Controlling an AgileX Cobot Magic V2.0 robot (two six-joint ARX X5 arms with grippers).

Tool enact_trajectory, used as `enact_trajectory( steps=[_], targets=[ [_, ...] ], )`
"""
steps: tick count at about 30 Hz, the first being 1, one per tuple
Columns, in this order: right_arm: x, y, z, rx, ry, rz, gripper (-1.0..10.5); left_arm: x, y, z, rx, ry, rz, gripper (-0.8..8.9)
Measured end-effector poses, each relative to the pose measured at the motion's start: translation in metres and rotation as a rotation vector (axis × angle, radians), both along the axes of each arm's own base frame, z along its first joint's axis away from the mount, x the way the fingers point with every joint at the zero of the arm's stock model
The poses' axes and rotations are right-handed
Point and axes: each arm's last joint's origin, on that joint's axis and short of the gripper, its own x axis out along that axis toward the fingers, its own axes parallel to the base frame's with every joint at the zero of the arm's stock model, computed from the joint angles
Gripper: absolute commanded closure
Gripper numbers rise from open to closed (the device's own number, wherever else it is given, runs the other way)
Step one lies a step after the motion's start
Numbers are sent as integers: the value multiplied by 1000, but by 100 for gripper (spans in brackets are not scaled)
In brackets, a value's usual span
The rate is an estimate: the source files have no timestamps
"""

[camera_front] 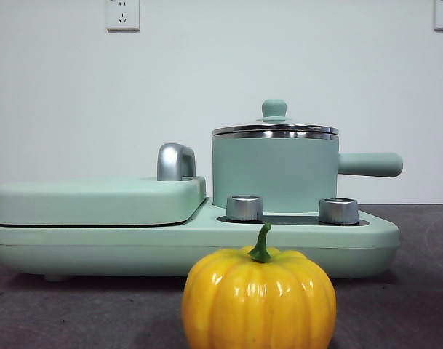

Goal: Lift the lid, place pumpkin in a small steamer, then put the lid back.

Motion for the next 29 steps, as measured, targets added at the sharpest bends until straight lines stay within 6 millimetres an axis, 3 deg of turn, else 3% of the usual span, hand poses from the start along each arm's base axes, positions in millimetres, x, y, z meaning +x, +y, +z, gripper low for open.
enact_trajectory(
  steps=[8, 19, 24, 29],
  targets=[
    [-16, 4, 70, 186, -22, 130, 939, -10, -6, 65, -65, -42, -188, 798],
    [-32, 12, 173, 212, -7, 425, 939, -2, -12, 163, -81, -10, -383, 793],
    [-27, 15, 202, 182, 77, 582, 939, 13, -16, 188, -89, 11, -475, 784],
    [-19, 17, 212, 137, 124, 643, 934, 25, -20, 203, -99, 35, -556, 778]
  ],
)
